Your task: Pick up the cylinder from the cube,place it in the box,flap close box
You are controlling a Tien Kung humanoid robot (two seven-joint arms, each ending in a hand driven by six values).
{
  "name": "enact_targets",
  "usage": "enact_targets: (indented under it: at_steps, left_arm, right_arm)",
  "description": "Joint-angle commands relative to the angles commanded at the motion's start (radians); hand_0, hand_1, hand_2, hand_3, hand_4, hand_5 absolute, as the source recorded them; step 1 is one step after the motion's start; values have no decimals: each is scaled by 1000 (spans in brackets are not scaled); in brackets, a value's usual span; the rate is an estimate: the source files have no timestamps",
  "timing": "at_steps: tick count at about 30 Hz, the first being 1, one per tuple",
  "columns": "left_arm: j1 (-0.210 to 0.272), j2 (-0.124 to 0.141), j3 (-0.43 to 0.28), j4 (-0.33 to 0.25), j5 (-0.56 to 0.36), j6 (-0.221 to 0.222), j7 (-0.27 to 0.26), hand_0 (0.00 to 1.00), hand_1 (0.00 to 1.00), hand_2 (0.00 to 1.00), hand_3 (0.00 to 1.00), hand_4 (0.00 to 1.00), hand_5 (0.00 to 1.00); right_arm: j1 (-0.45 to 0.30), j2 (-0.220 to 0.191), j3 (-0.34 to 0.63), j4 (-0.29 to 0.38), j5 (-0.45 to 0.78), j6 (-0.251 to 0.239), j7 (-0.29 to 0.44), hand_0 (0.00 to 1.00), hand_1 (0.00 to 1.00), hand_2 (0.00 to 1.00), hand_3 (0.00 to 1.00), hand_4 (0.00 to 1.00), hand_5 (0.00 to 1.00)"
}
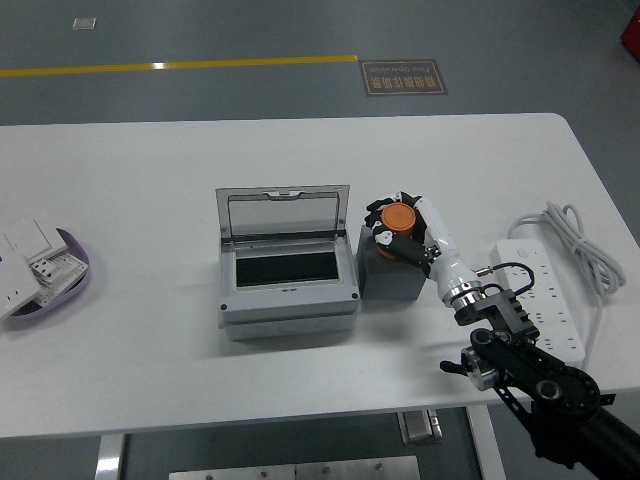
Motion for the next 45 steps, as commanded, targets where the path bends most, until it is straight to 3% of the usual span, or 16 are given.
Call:
enact_targets:
  at_steps: [9,10,11,15,16,19,21,22,30,34,39,40,45]
  left_arm:
    - [-1,0,-2,0,2,0,1,588,610,606,626,643,171]
    - [-1,0,-3,0,3,0,1,588,610,605,627,645,172]
    - [-1,0,-4,0,4,0,2,588,610,605,627,645,172]
    - [0,1,-9,0,9,0,4,588,610,605,627,645,172]
    - [0,1,-10,0,11,0,4,588,610,607,627,644,171]
    - [0,2,-14,0,16,-1,5,588,610,607,627,644,171]
    - [0,4,-16,0,19,-1,6,588,610,607,627,644,171]
    - [0,4,-16,0,20,-1,6,587,610,606,627,644,171]
    - [1,10,-38,0,41,-1,15,587,610,606,627,644,171]
    - [3,13,-47,0,50,-1,19,587,610,606,627,644,171]
    - [3,15,-50,0,51,-1,22,587,610,606,627,644,171]
    - [3,15,-50,0,51,-1,22,587,610,606,627,644,171]
    - [2,15,-46,0,48,-1,22,587,610,606,627,644,171]
  right_arm:
    - [9,-13,-63,164,-144,-42,-91,266,296,289,203,2,2]
    - [13,-14,-76,183,-165,-43,-112,172,255,269,193,2,2]
    - [15,-14,-85,196,-183,-43,-129,172,255,269,193,2,2]
    - [40,-7,-130,227,-280,-38,-218,172,255,269,193,2,2]
    - [52,-4,-144,229,-308,-40,-243,75,189,255,185,2,2]
    - [80,7,-175,229,-382,-40,-305,75,189,255,185,2,2]
    - [104,16,-194,227,-448,-28,-355,75,189,255,185,2,2]
    - [114,20,-200,227,-482,-21,-381,11,165,251,182,2,2]
    - [199,45,-252,231,-737,108,-589,2,159,241,177,2,2]
    - [226,55,-276,229,-839,147,-675,2,178,265,204,2,2]
    - [248,66,-298,226,-929,173,-710,2,178,265,204,2,2]
    - [251,67,-302,225,-936,178,-710,53,260,348,370,2,2]
    - [264,71,-318,224,-953,215,-718,53,260,348,370,2,2]
